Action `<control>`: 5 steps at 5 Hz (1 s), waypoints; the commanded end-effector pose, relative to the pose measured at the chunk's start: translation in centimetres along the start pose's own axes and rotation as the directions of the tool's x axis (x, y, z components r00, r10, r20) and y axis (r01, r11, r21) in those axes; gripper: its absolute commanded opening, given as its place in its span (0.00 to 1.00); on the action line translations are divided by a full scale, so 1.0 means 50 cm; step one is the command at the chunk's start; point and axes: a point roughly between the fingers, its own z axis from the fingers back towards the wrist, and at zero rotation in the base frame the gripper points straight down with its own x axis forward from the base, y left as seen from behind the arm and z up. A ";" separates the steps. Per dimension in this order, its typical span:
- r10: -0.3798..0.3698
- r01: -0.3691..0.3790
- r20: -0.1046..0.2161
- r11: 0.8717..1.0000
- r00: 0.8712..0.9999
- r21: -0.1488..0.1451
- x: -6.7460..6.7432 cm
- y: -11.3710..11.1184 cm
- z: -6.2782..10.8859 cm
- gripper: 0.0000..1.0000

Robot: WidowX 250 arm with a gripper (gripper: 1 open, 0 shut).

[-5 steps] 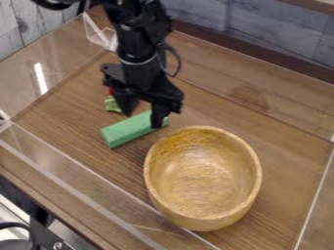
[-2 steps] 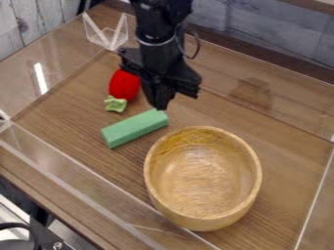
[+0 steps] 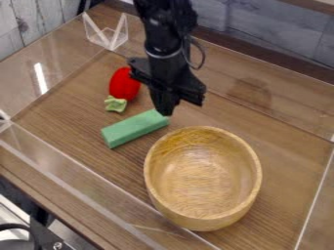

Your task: Remove the green stick from the brown bowl and put it on the table

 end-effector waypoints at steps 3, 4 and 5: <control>-0.036 0.036 0.039 0.999 0.999 -0.006 0.043 0.042 0.015 0.00; -0.006 0.006 0.036 1.000 0.999 -0.002 0.052 0.047 0.002 0.00; -0.024 0.024 0.037 1.000 0.999 -0.007 0.064 0.058 0.005 0.00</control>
